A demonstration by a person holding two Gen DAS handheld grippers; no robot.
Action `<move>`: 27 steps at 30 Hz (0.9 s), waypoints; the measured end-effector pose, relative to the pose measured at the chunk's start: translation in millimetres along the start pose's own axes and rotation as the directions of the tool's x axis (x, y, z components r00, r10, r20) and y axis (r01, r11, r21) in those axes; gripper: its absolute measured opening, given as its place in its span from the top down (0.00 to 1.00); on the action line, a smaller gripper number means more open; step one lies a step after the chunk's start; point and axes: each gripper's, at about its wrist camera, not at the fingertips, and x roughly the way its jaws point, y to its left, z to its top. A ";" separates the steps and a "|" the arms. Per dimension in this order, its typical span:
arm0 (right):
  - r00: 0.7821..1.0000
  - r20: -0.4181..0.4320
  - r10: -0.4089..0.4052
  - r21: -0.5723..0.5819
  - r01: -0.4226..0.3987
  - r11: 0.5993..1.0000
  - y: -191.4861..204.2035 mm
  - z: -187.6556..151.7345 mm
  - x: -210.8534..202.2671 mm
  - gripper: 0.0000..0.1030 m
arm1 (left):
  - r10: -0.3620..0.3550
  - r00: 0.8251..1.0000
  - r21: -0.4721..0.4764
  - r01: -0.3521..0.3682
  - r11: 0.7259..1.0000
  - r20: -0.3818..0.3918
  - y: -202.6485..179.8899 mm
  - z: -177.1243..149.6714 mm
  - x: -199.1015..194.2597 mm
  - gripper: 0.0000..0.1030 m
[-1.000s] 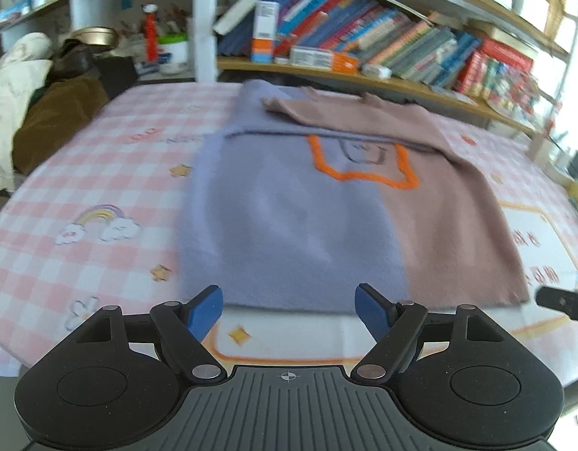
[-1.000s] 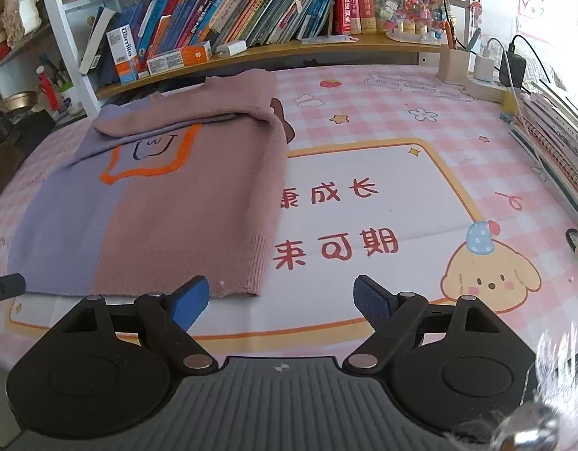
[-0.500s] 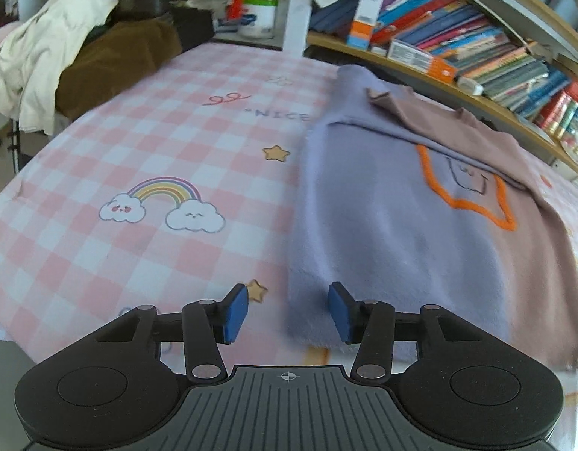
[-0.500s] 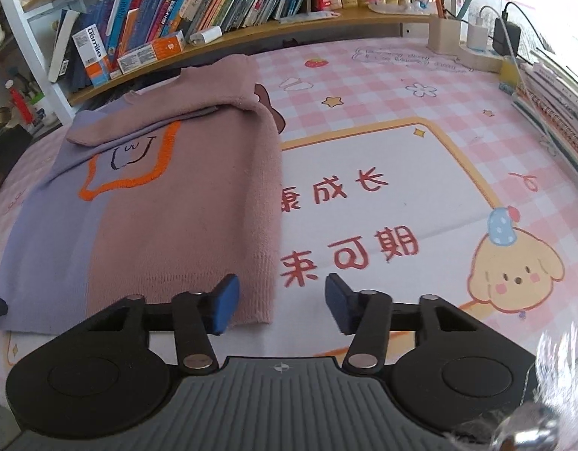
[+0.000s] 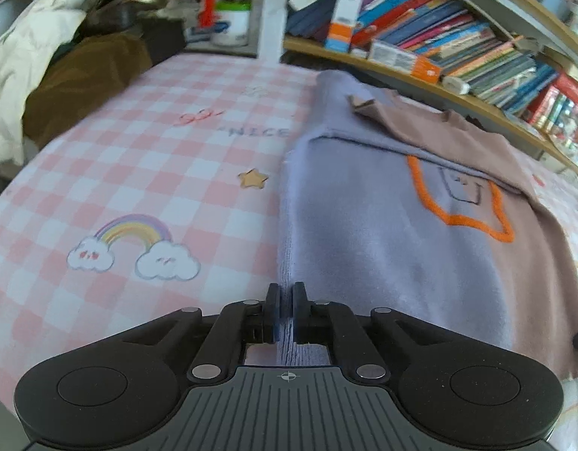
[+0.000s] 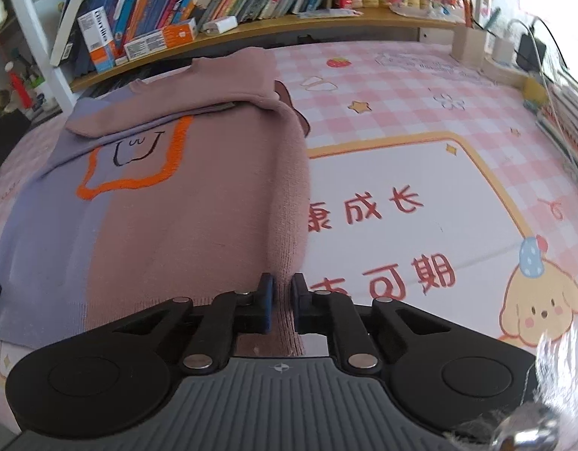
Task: Fold clothes
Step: 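Grasp the lavender side edge with the left gripper while the right gripper grasps the pink side edge, then fold both side edges toward the sweater center and open both grippers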
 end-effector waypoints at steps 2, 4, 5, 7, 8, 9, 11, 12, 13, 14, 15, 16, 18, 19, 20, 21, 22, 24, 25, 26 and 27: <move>0.999 0.017 0.028 -0.011 -0.028 1.000 5.2 2.5 -3.9 0.91 | -0.026 0.999 0.042 0.025 0.999 0.024 -8.9 2.5 -5.6 0.96; 0.992 0.052 0.113 -0.029 -0.111 0.993 11.1 5.8 -10.9 0.91 | -0.040 0.999 0.056 0.039 0.998 0.028 -11.9 3.7 -7.5 0.96; 0.989 0.062 0.137 -0.040 -0.134 0.990 14.5 7.2 -12.5 0.91 | -0.041 0.999 0.049 0.040 0.998 0.021 -10.5 3.5 -6.5 0.95; 0.988 0.056 0.142 -0.045 -0.139 0.989 18.2 9.7 -10.8 0.90 | -0.044 0.999 0.036 0.043 0.998 0.005 -7.5 3.1 -4.5 0.92; 0.990 0.050 0.135 -0.038 -0.133 0.990 18.0 10.2 -9.5 0.88 | -0.045 0.999 0.029 0.045 0.999 -0.003 -6.1 2.9 -3.5 0.91; 0.991 0.047 0.124 -0.028 -0.123 0.992 17.0 10.3 -8.4 0.84 | -0.046 0.999 0.022 0.046 0.999 -0.010 -4.6 2.8 -2.5 0.90; 0.993 0.033 0.110 -0.006 -0.110 0.994 13.1 9.4 -5.0 0.73 | -0.049 0.998 0.009 0.049 0.999 -0.026 -1.6 2.4 -0.5 0.87; 0.994 0.025 0.106 0.008 -0.106 0.994 10.8 9.0 -3.1 0.70 | -0.050 0.998 0.002 0.050 0.999 -0.033 -0.2 2.2 0.5 0.85; 0.995 0.016 0.101 0.021 -0.102 0.995 8.6 8.6 -1.2 0.71 | -0.052 0.998 -0.005 0.052 0.999 -0.041 1.3 2.1 1.5 0.85; 0.995 0.007 0.100 0.035 -0.100 0.994 6.3 7.8 1.3 0.71 | -0.053 0.997 -0.012 0.053 0.999 -0.048 2.8 1.9 2.5 0.84; 0.995 -0.004 0.097 0.045 -0.097 0.994 4.3 6.4 3.4 0.71 | -0.055 0.997 -0.019 0.054 0.998 -0.056 4.2 1.7 3.5 0.83; 0.995 -0.015 0.094 0.055 -0.093 0.994 2.3 5.0 5.4 0.70 | -0.056 0.996 -0.026 0.055 0.998 -0.064 5.7 1.5 4.5 0.83; 0.995 -0.013 0.096 0.053 -0.095 0.994 2.5 2.0 6.1 0.70 | -0.065 0.996 -0.034 0.063 0.997 -0.062 6.4 0.9 3.5 0.82; 0.995 -0.013 0.101 0.047 -0.100 0.994 3.6 1.9 6.4 0.70 | -0.069 0.996 -0.039 0.067 0.997 -0.060 6.7 0.6 3.0 0.82; 0.994 -0.014 0.106 0.041 -0.105 0.994 4.8 1.8 6.8 0.70 | -0.073 0.996 -0.043 0.071 0.997 -0.059 7.1 0.3 2.5 0.83; 0.993 -0.015 0.117 0.036 -0.116 0.993 5.6 1.3 6.8 0.71 | -0.077 0.995 -0.047 0.074 0.996 -0.058 7.4 0.0 2.0 0.83; 0.992 -0.017 0.129 0.031 -0.128 0.991 6.4 0.7 6.8 0.74 | -0.081 0.995 -0.051 0.078 0.996 -0.057 7.7 -0.3 1.5 0.86; 0.990 -0.019 0.138 0.020 -0.137 0.990 7.3 -0.1 7.2 0.86 | -0.090 0.994 -0.060 0.086 0.994 -0.054 8.4 -0.9 0.5 0.96; 0.990 -0.021 0.139 0.020 -0.139 0.990 6.4 -0.4 7.1 0.89 | -0.094 0.994 -0.064 0.090 0.994 -0.053 8.7 -1.2 0.0 0.95; 0.990 -0.022 0.141 0.020 -0.141 0.990 5.5 -0.7 7.0 0.91 | -0.098 0.994 -0.068 0.094 0.993 -0.052 9.1 -1.5 -0.5 0.96; 0.990 -0.023 0.143 0.019 -0.142 0.990 4.6 -1.0 6.9 0.92 | -0.102 0.994 -0.072 0.098 0.993 -0.051 9.4 -1.8 -1.0 0.96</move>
